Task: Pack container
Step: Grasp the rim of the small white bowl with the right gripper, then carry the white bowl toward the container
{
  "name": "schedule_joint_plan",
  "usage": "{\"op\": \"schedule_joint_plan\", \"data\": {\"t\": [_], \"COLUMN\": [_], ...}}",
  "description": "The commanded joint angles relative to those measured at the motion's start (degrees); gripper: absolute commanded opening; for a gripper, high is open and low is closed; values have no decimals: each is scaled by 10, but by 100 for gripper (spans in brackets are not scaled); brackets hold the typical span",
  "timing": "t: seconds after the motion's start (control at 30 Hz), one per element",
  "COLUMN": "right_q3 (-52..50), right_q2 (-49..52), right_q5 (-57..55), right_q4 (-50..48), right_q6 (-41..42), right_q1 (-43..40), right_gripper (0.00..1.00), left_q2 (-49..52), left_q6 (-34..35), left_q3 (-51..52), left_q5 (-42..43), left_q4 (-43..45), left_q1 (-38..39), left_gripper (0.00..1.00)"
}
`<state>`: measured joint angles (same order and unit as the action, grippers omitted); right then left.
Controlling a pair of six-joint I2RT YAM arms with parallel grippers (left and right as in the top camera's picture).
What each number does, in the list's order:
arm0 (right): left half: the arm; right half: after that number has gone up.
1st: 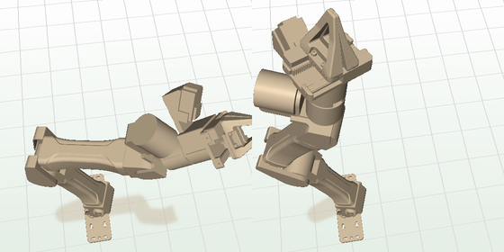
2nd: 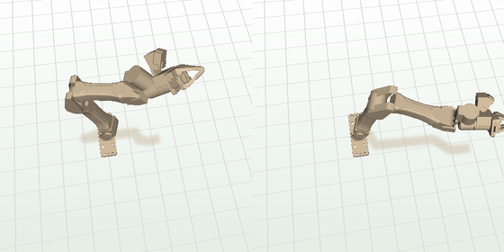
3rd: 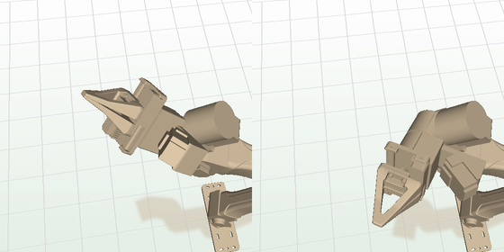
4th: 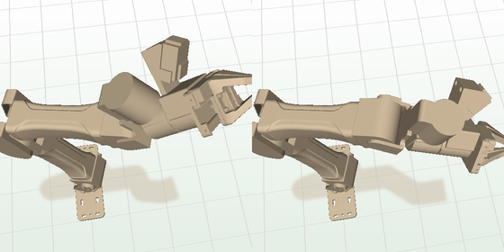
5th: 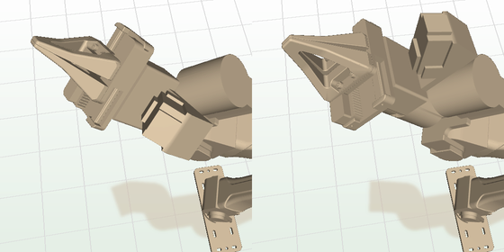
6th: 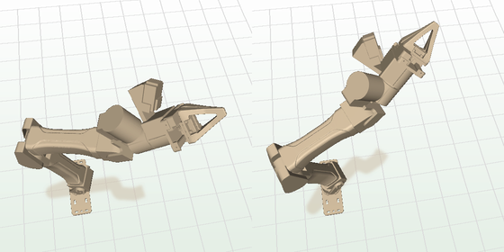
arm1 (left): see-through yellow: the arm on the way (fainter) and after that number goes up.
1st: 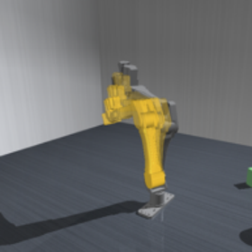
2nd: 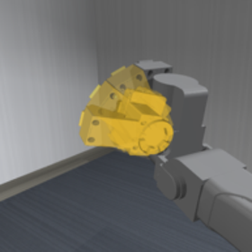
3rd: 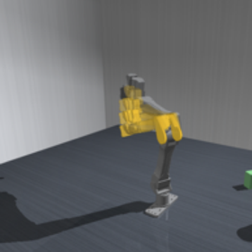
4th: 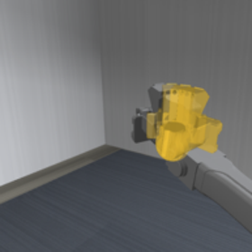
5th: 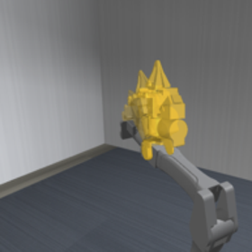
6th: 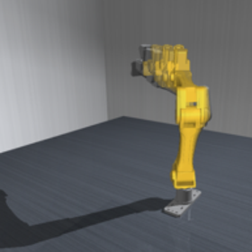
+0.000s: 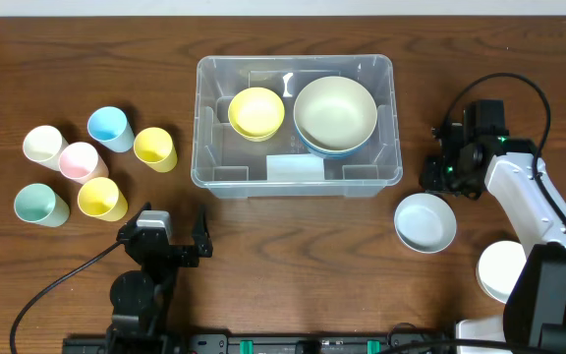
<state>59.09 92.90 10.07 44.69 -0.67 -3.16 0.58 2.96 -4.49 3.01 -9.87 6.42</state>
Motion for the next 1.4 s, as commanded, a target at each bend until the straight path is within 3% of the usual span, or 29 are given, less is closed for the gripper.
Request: {"op": "schedule_joint_plan", "data": {"t": [0.0, 0.17, 0.33, 0.53, 1.0, 1.13, 1.23, 1.37], "right_q3": [-5, -5, -5, -9, -118, -131, -136, -136], "right_q2": [-3, -11, -58, -92, -91, -91, -91, -91], "right_q5": [13, 1, -92, -133, -133, -137, -138, -147], "right_q4": [15, 67, 132, 171, 101, 79, 70, 66], "right_q6": [8, 96, 187, 237, 305, 319, 321, 324], "right_q1": [-2, -2, -3, -3, -3, -3, -3, -3], "right_gripper": [35, 32, 33, 34, 33, 27, 15, 8], "left_q2": [-3, -3, -3, -3, -3, -3, -3, -3], "left_q6": [-1, -1, -1, -1, -1, -1, -1, -1], "left_q3": [10, 10, 10, 10, 10, 10, 10, 10], "left_q5": [4, 4, 4, 4, 4, 4, 4, 4], "left_q4": [-18, -18, -18, -18, -18, -19, -18, -18], "left_q1": [-2, -2, -2, -2, -2, -2, -2, -2], "left_gripper": [98, 98, 98, 98, 98, 98, 98, 98]}}
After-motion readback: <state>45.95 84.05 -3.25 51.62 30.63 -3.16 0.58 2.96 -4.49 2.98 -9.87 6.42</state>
